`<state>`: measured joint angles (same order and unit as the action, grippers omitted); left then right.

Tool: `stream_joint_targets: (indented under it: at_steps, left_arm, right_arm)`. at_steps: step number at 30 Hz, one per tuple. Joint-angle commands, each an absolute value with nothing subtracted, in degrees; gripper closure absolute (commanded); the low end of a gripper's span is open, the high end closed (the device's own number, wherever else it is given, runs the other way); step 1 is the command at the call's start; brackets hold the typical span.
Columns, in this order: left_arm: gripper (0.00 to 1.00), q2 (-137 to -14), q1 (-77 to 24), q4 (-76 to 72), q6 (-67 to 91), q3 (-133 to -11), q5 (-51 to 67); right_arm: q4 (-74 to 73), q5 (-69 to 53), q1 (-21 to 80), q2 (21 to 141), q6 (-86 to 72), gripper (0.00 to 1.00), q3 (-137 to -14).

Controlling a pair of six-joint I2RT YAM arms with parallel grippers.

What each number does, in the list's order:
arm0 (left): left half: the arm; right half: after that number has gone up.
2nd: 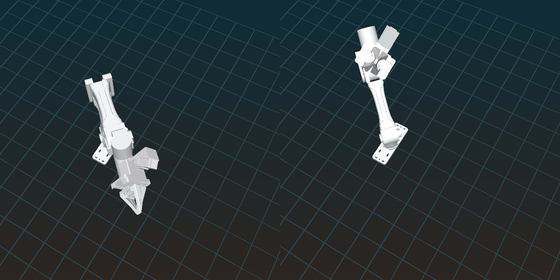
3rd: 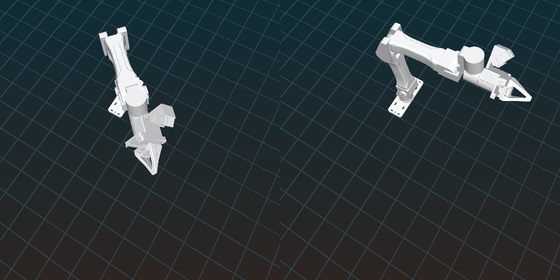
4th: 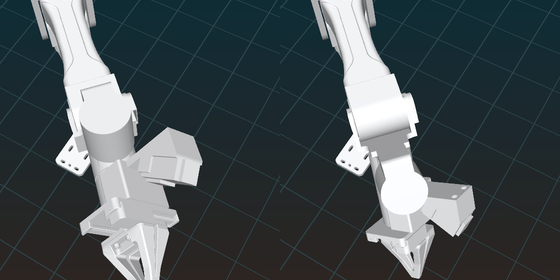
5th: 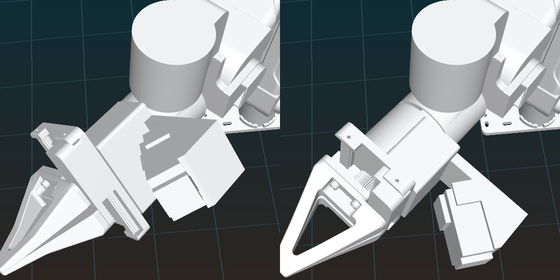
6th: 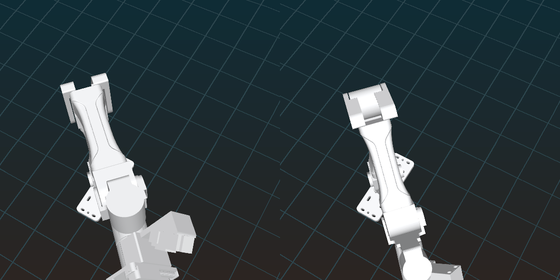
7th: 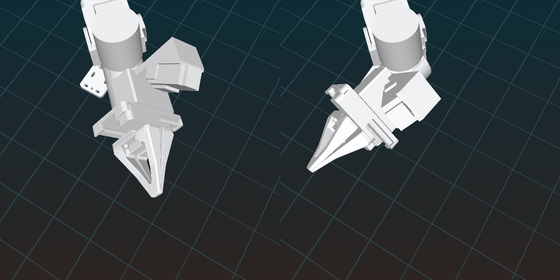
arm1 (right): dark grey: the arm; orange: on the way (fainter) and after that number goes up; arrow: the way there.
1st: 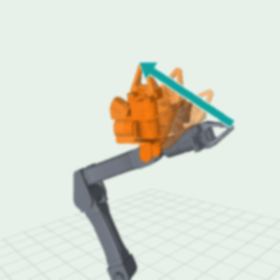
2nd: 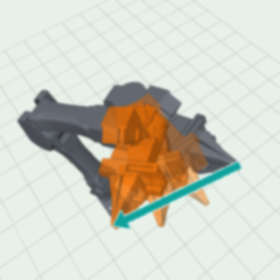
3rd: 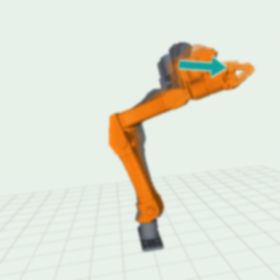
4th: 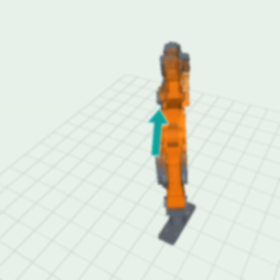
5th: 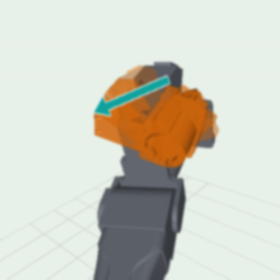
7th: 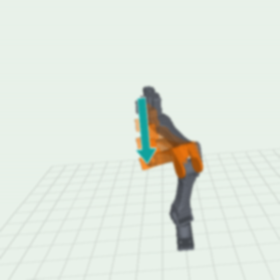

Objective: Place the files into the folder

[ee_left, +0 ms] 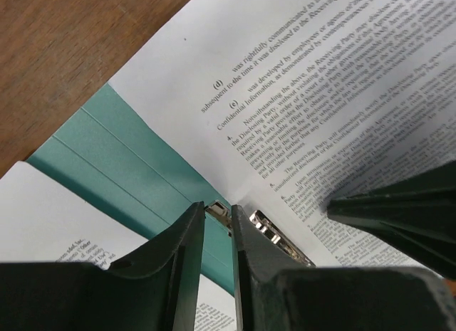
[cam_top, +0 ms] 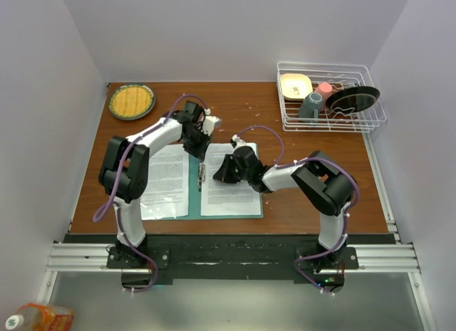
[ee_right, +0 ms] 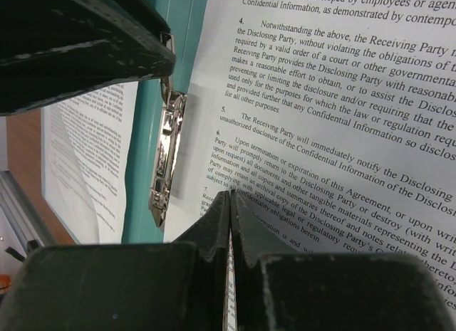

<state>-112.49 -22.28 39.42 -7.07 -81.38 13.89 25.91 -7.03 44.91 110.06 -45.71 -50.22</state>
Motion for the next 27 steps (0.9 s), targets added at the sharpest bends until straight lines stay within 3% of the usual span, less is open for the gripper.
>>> stream_joint_targets:
  at_steps: [1,13,19,22,23,24,27]
  left_arm:
    - [0.73,-106.2,-22.6,41.7,-8.9,-80.3,15.9]
    - [0.73,-105.7,-22.7,46.1,-12.7,-79.2,20.0]
    - [0.71,-105.8,-21.8,42.3,-8.9,-79.6,13.8]
    - [0.50,-106.8,-21.4,41.4,-6.3,-81.8,12.6]
    - [0.25,-106.9,-21.4,41.0,-5.9,-82.0,12.7]
    - [0.14,-107.0,-21.4,40.3,-5.5,-82.1,12.9]
    - [0.15,-108.1,-21.4,40.0,-4.3,-82.7,14.2]
  right_arm:
    - [12.6,-4.7,45.5,115.5,-44.6,1.00,-46.6]
    - [9.8,-3.5,45.5,117.4,-44.6,1.00,-47.8]
    - [10.2,-3.9,45.6,117.8,-44.9,1.00,-47.6]
    - [10.3,-4.0,45.6,117.5,-44.8,1.00,-47.5]
    - [10.3,-4.0,45.6,117.4,-44.9,1.00,-47.4]
    - [10.4,-4.0,45.6,117.4,-44.9,1.00,-47.4]
    - [10.5,-4.1,45.7,117.4,-44.9,1.00,-47.2]
